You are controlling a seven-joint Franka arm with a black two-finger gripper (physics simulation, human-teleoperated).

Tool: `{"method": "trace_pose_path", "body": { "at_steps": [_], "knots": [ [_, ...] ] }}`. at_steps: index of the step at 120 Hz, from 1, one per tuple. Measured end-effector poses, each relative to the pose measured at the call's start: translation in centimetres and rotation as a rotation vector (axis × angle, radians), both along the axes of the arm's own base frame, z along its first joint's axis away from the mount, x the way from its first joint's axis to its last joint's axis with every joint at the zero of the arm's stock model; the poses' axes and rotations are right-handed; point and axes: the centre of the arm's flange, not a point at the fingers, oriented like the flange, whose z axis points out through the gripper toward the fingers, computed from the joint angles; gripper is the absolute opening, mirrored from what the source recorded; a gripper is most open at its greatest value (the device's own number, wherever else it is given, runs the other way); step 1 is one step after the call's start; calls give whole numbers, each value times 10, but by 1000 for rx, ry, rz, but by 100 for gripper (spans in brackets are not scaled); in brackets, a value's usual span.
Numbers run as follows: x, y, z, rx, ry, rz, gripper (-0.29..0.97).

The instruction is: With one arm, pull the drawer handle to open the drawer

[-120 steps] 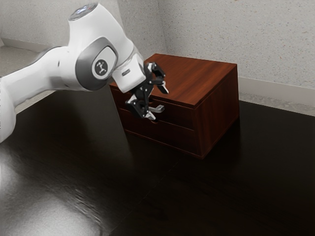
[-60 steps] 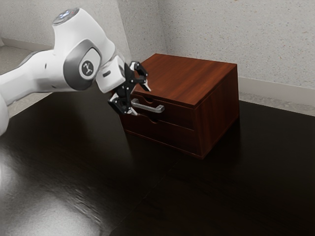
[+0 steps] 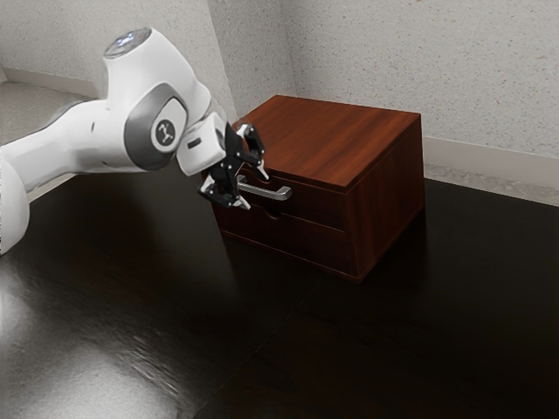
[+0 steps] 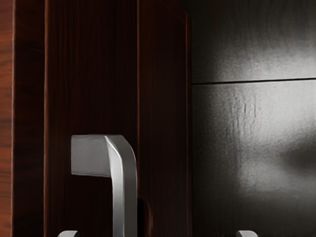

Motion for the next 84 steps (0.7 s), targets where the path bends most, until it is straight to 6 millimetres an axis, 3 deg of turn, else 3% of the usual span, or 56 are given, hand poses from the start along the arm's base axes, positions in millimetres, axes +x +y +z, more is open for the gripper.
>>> {"method": "trace_pose_path", "body": {
  "at_steps": [27,84],
  "knots": [
    [7,8,-15,5,11,4,36],
    [11,10,-25,0,16,-4,31]
  ]
}}
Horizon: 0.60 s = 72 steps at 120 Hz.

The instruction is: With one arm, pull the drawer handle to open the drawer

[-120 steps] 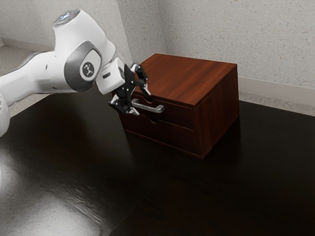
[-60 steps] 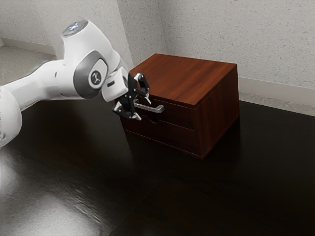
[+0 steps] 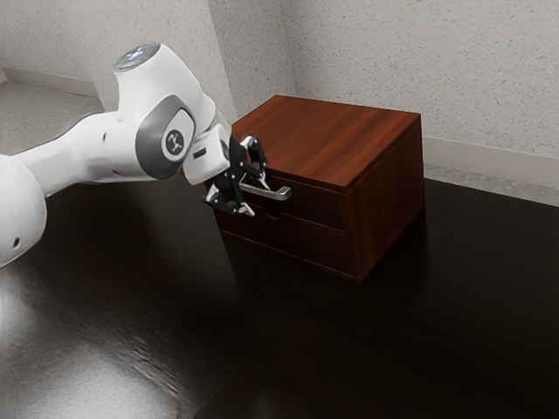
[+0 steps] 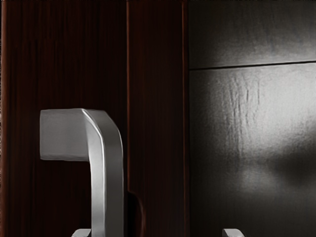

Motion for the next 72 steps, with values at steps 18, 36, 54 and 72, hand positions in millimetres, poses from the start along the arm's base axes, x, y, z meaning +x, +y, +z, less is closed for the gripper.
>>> {"method": "trace_pose_path", "body": {
  "at_steps": [18,36,54,72],
  "knots": [
    [0,1,0,-16,-4,5,20],
    [-1,1,-1,-27,0,11,15],
    [-10,0,-5,-44,11,14,11],
    [-20,0,-5,-59,15,18,10]
  ]
}}
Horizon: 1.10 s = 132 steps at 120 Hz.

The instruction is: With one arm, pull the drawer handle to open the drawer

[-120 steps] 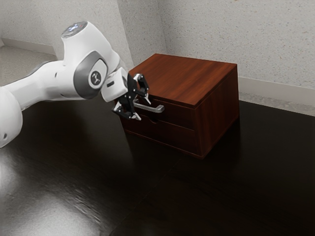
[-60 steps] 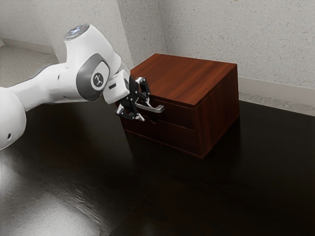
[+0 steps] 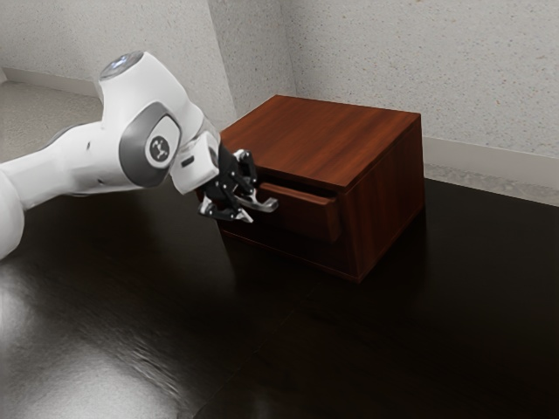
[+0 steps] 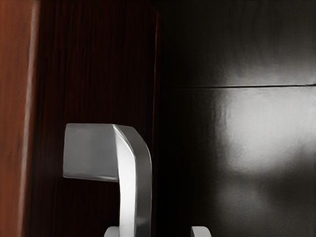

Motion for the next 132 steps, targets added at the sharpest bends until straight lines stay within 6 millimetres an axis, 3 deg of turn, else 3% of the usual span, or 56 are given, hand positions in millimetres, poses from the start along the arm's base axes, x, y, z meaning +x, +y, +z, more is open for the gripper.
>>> {"method": "trace_pose_path", "body": {
  "at_steps": [76,88,117,132],
  "knots": [
    [-60,3,6,-56,-39,11,8],
    [-69,-4,9,-41,-42,-5,8],
    [-104,-10,9,-57,-39,-9,9],
    [-124,-12,13,-58,-42,-10,2]
  ]
}}
